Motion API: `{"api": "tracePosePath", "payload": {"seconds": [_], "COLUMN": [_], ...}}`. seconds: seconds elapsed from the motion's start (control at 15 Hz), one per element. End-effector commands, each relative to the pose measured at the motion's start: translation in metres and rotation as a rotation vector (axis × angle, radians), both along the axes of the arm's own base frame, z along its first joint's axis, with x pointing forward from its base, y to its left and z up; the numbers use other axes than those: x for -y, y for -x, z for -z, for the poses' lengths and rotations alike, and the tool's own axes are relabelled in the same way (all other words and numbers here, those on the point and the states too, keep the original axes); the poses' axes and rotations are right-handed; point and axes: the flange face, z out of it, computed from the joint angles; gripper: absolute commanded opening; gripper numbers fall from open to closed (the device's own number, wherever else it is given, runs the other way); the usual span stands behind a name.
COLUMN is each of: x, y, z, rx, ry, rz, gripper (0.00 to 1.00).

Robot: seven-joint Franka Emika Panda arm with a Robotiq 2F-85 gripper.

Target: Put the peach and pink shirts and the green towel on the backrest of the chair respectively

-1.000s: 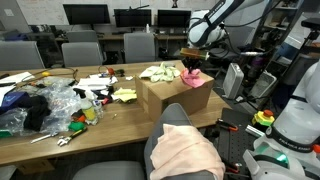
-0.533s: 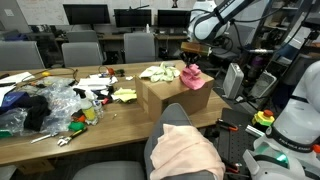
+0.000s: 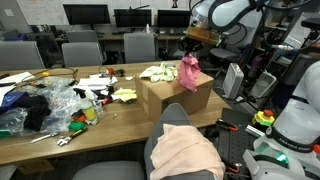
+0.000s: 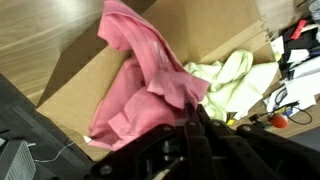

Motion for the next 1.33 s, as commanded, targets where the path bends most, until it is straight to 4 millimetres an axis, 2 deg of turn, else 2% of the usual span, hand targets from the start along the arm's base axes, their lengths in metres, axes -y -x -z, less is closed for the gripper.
{"api": "tracePosePath", "payload": {"seconds": [0.0,0.47,1.0,1.27], "x": [-0.022,-0.056,-0.105,-0.122], "y": [0.023,0.036,0.027,0.021], "z": [-0.024,-0.039,-0.055,-0.066], "rx": [0.048,-0.02,-0.112,-0.142], "ry": [0.002,-0.034,-0.095,-0.088], "rz": [-0.059,-0.173,-0.419,-0.504], "gripper": [0.01,0.01,0.01,0.01]}}
